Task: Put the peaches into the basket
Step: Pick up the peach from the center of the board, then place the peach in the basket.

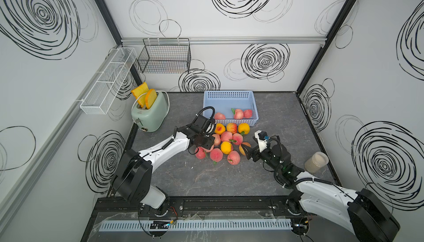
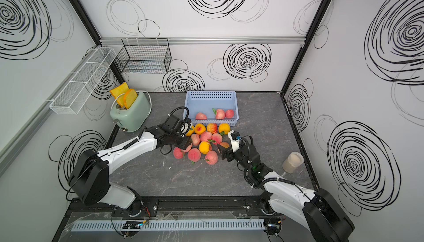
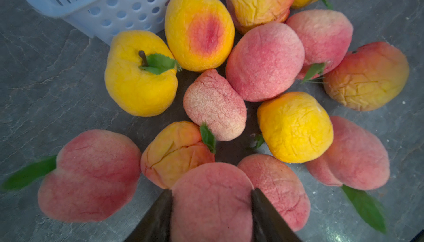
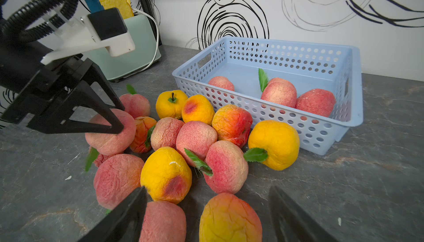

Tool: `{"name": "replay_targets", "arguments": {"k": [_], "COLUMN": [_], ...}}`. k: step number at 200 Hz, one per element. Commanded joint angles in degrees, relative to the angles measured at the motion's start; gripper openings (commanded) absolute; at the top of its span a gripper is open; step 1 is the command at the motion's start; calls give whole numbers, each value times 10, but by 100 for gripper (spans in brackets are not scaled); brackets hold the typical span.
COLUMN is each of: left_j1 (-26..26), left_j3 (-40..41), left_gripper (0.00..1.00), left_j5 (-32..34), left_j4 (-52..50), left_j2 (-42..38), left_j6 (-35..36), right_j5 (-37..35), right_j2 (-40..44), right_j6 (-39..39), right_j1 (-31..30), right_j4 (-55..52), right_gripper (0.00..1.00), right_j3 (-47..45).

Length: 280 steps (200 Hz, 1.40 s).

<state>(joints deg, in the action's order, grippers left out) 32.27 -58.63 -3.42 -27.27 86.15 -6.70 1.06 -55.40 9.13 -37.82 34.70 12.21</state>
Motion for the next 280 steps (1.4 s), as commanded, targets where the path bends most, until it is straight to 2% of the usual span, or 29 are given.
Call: {"name": "replay_targets", "arguments": {"k": [1, 71, 142, 196, 280], "left_j1": [4, 2, -40, -47, -46], "left_j3": [-34, -112, -225, -302, -317], "left_gripper": [50, 49, 47, 46, 47], "left_j5": [-2, 13, 1, 11, 29], "left_j4": [1, 30, 113, 166, 219], "left_j2": [-19, -22, 93, 194, 280], "left_j6": [-4, -8, -22, -7, 3], "right_j5": [-8, -11, -21, -25, -29], "right_j2": [-1, 9, 31, 40, 42], "right_j6": [-9, -9, -5, 3, 14], "right_j1": [-5, -7, -8, -8, -8], "right_j4": [7, 8, 22, 35, 43], "right_gripper": [86, 86, 86, 86, 86], "right_j3": [15, 12, -1, -9, -13]}}
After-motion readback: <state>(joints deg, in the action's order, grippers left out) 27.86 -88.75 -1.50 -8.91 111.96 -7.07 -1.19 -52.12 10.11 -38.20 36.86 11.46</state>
